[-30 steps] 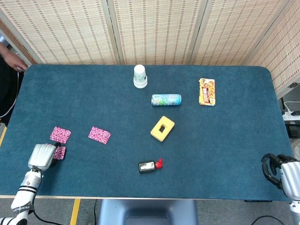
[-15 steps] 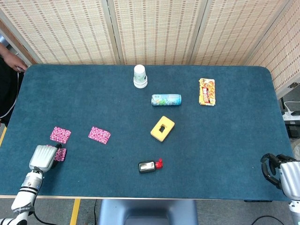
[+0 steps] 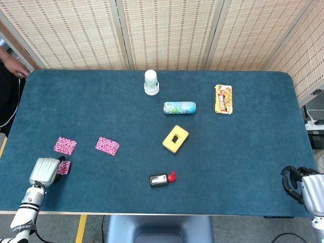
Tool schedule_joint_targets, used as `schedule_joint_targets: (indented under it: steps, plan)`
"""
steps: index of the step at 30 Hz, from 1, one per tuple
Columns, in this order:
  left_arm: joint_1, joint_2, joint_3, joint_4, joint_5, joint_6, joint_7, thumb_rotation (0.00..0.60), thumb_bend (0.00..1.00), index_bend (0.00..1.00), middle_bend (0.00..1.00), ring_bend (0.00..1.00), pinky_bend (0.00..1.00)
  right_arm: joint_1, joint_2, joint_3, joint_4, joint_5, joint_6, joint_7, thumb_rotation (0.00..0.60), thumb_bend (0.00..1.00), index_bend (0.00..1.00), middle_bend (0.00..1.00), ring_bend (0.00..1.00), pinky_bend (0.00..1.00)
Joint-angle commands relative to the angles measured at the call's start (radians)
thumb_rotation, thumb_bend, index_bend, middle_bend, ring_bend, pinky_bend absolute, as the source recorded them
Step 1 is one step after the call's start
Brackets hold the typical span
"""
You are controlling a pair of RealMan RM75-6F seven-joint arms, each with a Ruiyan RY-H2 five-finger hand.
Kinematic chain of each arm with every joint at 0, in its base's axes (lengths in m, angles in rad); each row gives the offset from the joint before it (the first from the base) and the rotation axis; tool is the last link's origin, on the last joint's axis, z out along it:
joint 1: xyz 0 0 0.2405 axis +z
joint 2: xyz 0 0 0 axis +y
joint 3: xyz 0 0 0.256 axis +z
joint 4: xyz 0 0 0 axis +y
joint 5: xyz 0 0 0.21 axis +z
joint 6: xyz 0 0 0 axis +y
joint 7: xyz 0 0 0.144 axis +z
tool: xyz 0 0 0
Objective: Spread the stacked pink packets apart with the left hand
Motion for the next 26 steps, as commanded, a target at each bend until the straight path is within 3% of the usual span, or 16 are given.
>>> schedule_joint_targets:
  steps: [1,8,12,16,20,26]
  plan:
    - [0.0,0.003,-0.001,-0.004,-0.012,-0.013,0.008,0.6,0.28,0.28,0.93,0.96,0.96,0.0,0.001,-0.001,0.0,-0.001,0.0,0.001,0.6,0.55,0.89,0.82,0.63,0.7]
    - [0.004,0.005,-0.011,-0.02,-0.047,-0.019,0.026,0.6,0.27,0.18,0.88,0.92,0.93,0.001,0.001,-0.001,0.0,0.0,-0.002,0.001,0.6,0.55,0.89,0.82,0.63,0.7]
    - [0.029,0.034,-0.019,-0.085,-0.007,0.049,-0.007,0.6,0.25,0.13,0.83,0.84,0.85,0.003,0.0,0.001,-0.001,0.001,-0.005,0.001,0.6,0.55,0.89,0.82,0.63,0.7]
    - [0.063,0.06,-0.029,-0.139,0.116,0.161,-0.128,0.6,0.23,0.11,0.69,0.68,0.68,0.01,0.001,0.002,-0.006,0.009,-0.023,-0.008,0.6,0.55,0.89,0.82,0.63,0.7]
    - [0.08,0.044,-0.033,-0.098,0.225,0.243,-0.227,0.6,0.22,0.1,0.52,0.52,0.52,0.008,0.001,0.001,-0.008,0.007,-0.018,-0.009,0.6,0.55,0.89,0.82,0.63,0.7]
    - [0.102,0.01,-0.049,-0.041,0.26,0.305,-0.248,0.6,0.22,0.07,0.36,0.34,0.39,0.004,0.002,0.003,-0.006,0.012,-0.011,-0.004,0.6,0.55,0.89,0.82,0.63,0.7]
